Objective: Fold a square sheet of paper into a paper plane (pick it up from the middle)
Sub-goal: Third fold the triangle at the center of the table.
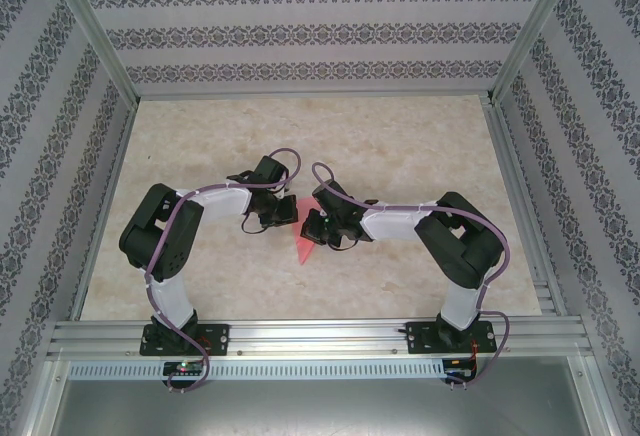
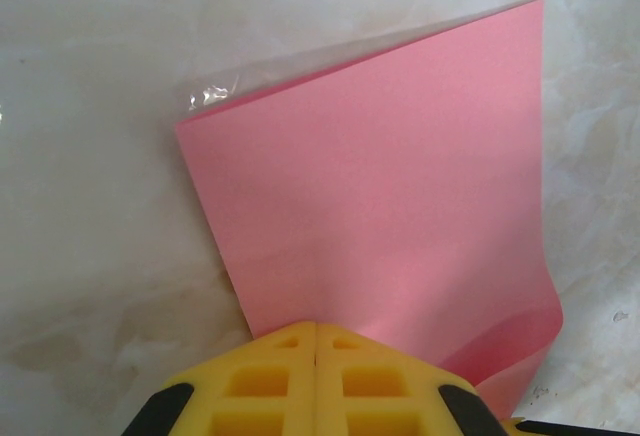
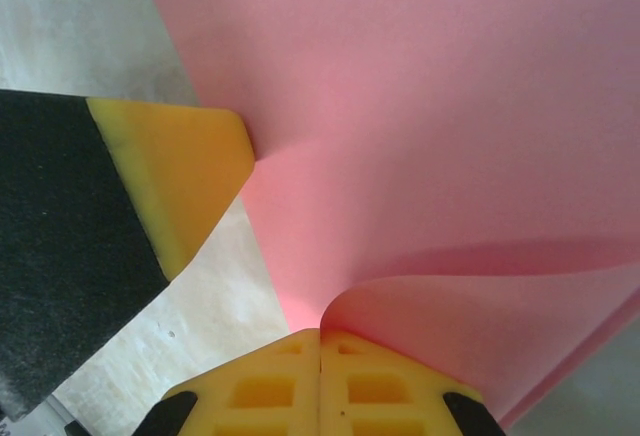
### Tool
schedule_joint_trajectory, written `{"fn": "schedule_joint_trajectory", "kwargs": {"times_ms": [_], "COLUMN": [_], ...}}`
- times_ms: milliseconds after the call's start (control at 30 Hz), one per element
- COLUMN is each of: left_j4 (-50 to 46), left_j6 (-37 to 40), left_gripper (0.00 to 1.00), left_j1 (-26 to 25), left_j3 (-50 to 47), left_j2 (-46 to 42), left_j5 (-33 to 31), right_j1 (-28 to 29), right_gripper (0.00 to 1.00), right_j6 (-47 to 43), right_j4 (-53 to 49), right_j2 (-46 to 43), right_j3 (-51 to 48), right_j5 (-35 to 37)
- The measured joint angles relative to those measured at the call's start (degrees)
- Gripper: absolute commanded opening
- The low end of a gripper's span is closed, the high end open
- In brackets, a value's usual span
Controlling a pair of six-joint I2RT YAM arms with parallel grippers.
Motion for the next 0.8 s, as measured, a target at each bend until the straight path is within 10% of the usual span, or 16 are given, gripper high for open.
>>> {"fn": "schedule_joint_trajectory", "kwargs": {"times_ms": [800], "left_j4": [0.22], "left_j6": [0.04], "left_gripper": [0.06], "left_j1": [0.0], "left_j3": [0.0], "left_j2": [0.11], "left_j5": [0.39], "right_j1": [0.0], "right_gripper": [0.05], "right_j6": [-0.09], "right_j4": [-0.55], "right_j2": [1.07], "right_j3": [0.0], "right_j5": [0.31]}}
